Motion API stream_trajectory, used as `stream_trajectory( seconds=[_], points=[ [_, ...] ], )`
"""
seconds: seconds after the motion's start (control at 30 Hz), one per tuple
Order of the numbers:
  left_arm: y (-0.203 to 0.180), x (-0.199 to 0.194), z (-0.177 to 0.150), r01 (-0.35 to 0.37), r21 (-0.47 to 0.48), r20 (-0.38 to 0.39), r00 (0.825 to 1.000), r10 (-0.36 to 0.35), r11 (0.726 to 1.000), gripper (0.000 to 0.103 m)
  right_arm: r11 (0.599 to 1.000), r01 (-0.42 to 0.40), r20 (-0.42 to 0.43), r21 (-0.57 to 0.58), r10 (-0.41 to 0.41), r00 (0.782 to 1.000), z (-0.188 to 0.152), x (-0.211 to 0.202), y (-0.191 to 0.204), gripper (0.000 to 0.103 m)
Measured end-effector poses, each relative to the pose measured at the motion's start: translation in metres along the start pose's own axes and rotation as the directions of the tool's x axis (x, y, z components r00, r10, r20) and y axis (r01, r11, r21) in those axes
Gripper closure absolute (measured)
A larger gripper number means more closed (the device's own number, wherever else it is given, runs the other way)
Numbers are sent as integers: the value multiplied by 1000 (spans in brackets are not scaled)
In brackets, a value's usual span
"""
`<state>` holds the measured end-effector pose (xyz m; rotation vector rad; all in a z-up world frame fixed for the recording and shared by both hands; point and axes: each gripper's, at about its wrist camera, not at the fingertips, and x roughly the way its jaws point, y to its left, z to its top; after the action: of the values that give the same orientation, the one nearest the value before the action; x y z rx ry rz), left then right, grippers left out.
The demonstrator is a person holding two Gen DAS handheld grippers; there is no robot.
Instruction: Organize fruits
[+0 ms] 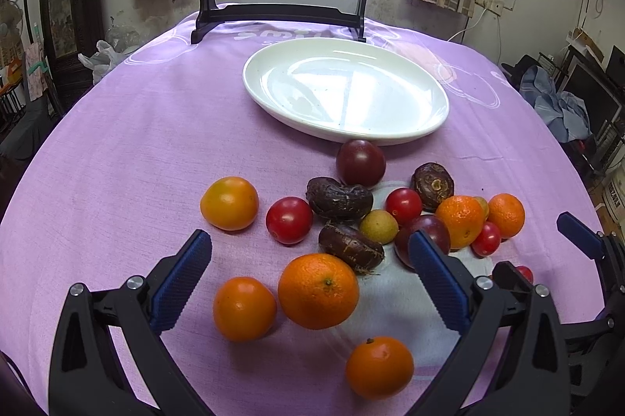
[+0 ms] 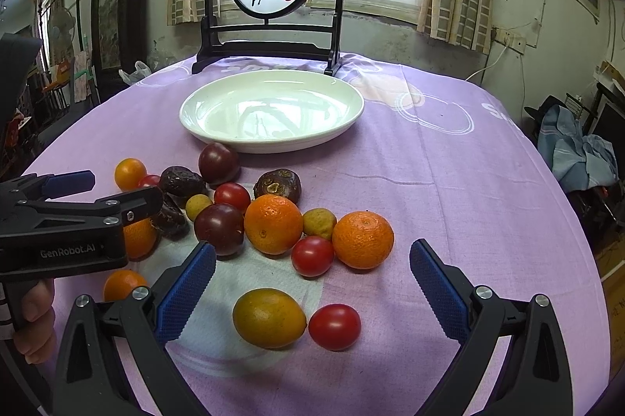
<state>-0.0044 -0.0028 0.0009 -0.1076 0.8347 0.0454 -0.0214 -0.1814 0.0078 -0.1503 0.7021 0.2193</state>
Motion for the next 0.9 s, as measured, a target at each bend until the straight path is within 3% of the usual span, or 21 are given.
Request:
stream_trajectory(
  seconds=[0.9],
  points=[
    [-3, 2, -1, -7, 5, -3, 1000, 7, 1000, 4, 1000, 8, -4, 10, -8, 1000, -2, 0, -4, 3]
  ],
)
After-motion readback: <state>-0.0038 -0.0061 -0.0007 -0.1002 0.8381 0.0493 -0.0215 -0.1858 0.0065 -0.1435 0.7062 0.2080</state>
